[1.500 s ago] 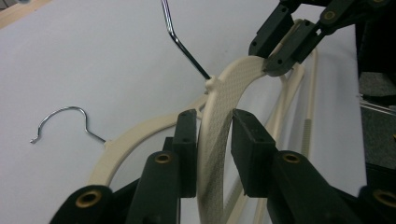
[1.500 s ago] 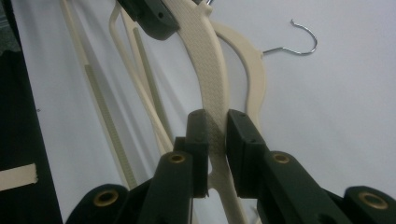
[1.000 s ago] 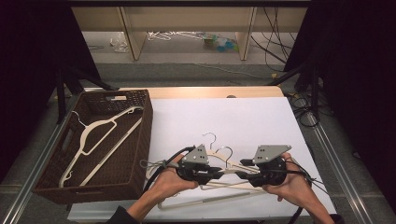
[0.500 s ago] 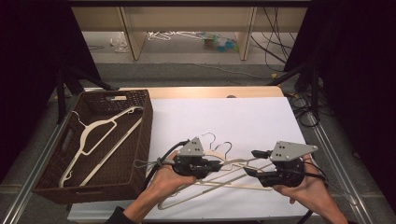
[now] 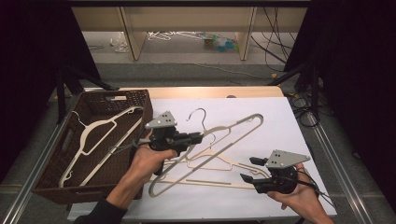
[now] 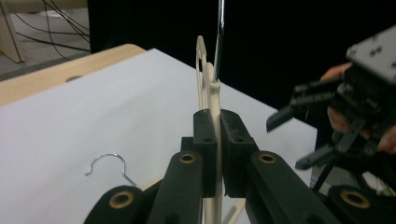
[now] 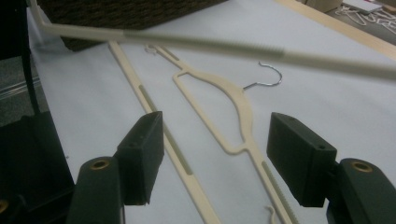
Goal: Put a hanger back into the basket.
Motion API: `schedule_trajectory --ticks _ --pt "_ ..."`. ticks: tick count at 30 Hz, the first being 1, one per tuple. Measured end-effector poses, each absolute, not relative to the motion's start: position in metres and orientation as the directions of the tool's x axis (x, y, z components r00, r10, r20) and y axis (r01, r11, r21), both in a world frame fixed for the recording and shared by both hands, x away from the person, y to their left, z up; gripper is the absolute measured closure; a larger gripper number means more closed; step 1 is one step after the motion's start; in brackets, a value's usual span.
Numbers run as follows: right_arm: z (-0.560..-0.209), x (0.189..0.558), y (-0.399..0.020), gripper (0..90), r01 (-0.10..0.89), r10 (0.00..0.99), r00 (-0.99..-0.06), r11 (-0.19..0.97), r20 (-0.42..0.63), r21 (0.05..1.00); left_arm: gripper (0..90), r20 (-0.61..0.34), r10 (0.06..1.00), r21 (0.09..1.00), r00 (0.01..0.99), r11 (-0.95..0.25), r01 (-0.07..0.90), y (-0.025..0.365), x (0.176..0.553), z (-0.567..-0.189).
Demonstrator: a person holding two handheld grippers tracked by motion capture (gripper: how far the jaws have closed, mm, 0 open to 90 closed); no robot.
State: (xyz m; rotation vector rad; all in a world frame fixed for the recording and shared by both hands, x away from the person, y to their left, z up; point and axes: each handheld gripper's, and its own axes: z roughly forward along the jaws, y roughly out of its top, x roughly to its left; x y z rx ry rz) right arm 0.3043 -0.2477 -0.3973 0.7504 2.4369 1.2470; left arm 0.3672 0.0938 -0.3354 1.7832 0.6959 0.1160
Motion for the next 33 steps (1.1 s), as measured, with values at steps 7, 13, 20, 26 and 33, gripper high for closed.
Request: schedule_trajectory --ticks 7,13,20,26,33 --pt "-0.403 0.304 -0.246 37.0 0.317 0.562 -0.827 0.494 -0.019 0.809 85.8 -0.282 0.545 0.917 0.789 -0.088 0.388 0.122 0.376 -0.297" --pt "-0.408 0.305 -0.245 36.7 0.321 0.557 -0.83 0.502 -0.016 0.803 85.9 -0.258 0.607 0.928 0.752 -0.06 0.368 0.156 0.383 -0.272" --pt "-0.41 0.304 -0.244 36.7 0.325 0.552 -0.834 0.511 -0.014 0.795 85.9 -0.239 0.671 0.936 0.702 -0.034 0.351 0.198 0.385 -0.261" --pt "-0.412 0.305 -0.244 36.6 0.333 0.549 -0.836 0.518 -0.008 0.788 85.9 -0.204 0.747 0.937 0.633 -0.039 0.348 0.238 0.386 -0.263" --pt "-0.413 0.306 -0.243 36.5 0.334 0.543 -0.84 0.524 -0.004 0.784 85.9 -0.192 0.797 0.939 0.572 -0.02 0.343 0.286 0.381 -0.271"
